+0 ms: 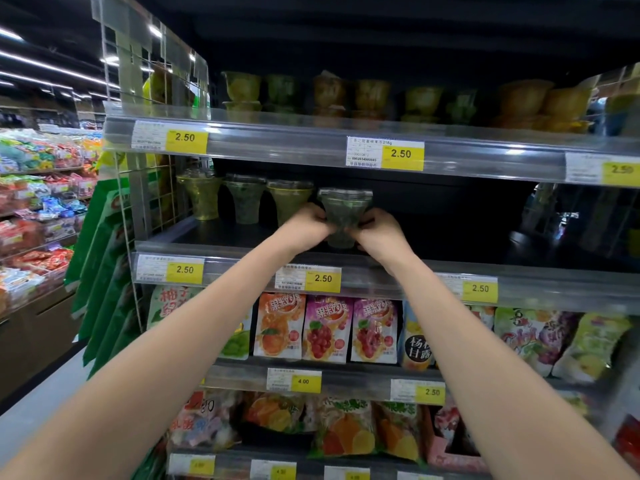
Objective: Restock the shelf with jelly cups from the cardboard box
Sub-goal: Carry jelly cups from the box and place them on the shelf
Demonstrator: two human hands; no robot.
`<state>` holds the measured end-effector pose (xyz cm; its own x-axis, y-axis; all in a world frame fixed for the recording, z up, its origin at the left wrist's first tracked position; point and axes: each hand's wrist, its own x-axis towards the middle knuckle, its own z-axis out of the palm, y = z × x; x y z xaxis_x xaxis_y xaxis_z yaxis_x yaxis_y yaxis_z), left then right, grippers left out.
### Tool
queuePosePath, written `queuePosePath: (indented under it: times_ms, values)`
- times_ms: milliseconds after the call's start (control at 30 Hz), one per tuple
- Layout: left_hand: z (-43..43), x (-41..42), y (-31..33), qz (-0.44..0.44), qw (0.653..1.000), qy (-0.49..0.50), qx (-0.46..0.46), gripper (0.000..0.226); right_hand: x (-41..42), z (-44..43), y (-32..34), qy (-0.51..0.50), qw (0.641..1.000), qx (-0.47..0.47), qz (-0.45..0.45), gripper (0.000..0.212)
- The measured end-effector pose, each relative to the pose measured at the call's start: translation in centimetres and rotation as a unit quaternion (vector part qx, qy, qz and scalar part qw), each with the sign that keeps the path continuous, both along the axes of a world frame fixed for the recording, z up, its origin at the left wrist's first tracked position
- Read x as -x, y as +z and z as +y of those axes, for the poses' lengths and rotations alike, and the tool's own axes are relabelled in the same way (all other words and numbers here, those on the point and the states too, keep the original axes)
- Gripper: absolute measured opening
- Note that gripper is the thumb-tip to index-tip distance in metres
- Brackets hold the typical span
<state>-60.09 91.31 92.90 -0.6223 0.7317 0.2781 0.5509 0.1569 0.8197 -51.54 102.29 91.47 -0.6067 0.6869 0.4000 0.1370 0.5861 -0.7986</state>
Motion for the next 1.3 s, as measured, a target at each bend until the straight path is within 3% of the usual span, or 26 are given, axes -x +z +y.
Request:
queuePosePath:
  times_ms: [167, 333, 500, 600, 833, 967, 1133, 1300]
  values:
    - [0.3, 1.0, -0.1, -0.031, 0.999, -0.017, -0.001, 0.012, 0.4, 0.4, 0.0, 0.006, 1.0, 0.014, 0.0, 0.022]
    - [1.1, 1.7, -0.1, -0.042, 0.997, -0.061, 0.004, 0.035, 0.8, -0.1, 0.9, 0.06, 0.996, 0.061, -0.009, 0.005]
    - [1.7, 2.1, -0.4, 0.008, 0.996, -0.075, 0.038, 0.052, 1.5, 0.5, 1.1, 0.078, 0.993, 0.062, -0.068, 0.024]
    - [1.9, 2.5, -0.4, 0.025, 0.995, -0.074, 0.062, 0.058, 1.6, 0.9, 1.2, 0.089, 0.99, 0.082, -0.078, 0.024]
    - [2.0, 3.2, -0.3, 0.007, 0.995, -0.079, 0.061, 0.056, 1.9, 1.6, 0.9, 0.115, 0.985, 0.114, -0.067, 0.027]
    - [2.1, 3.4, -0.5, -0.055, 0.996, -0.047, 0.051, 0.042, 2.1, 1.5, 0.7, 0.09, 0.988, 0.122, -0.038, 0.021]
    - [1.8, 2.6, -0.3, -0.01, 1.0, -0.004, -0.003, 0.036, 2.0, 1.2, 0.8, 0.0, 1.0, 0.013, -0.02, 0.017]
    - [0.0, 1.4, -0.8, 0.199, 0.978, 0.061, -0.008, 0.031, -0.2, -0.7, 0.7, -0.007, 0.988, -0.151, -0.037, 0.025]
